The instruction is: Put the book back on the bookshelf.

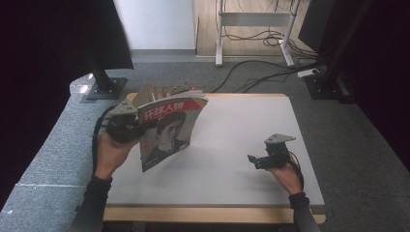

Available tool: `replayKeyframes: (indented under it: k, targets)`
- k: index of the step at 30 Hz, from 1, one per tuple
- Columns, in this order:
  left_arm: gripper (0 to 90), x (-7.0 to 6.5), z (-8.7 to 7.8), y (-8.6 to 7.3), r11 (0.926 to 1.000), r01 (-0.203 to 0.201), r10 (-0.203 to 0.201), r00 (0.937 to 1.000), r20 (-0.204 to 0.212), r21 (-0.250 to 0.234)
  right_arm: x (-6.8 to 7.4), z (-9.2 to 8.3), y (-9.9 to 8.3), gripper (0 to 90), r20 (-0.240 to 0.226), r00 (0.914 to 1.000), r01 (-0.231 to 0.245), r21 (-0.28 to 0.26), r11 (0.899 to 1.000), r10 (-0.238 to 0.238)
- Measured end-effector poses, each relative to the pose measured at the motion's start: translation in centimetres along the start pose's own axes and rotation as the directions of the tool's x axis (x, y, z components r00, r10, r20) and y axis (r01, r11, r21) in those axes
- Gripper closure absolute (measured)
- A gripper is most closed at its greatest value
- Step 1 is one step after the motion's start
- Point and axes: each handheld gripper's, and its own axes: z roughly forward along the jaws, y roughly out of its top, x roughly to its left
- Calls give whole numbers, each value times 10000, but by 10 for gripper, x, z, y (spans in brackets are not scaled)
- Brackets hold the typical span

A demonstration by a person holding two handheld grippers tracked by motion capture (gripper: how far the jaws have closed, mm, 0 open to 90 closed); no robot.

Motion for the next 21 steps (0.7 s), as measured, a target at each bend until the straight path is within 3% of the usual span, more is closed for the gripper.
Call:
replayKeyframes:
  k: [4, 10, 15, 21]
  targets:
    - [870, 7, -11, -6, 9998, 211, -212, 9995, -240, -63, 3, 6, -7, 0, 72, 10000, -30, 258, 9997, 28]
    - [870, 24, -32, -15, 9975, 683, -695, 9934, -908, -167, 7, 18, -23, 0, 145, 9998, -111, 545, 9985, 103]
    - [870, 40, -46, -21, 9935, 1092, -1126, 9840, -1382, -318, 8, 24, -31, 0, 157, 9997, -206, 658, 9976, 196]
    - [870, 57, -56, -25, 9868, 1539, -1607, 9678, -1939, -496, 6, 28, -36, 0, 253, 9994, -254, 826, 9963, 234]
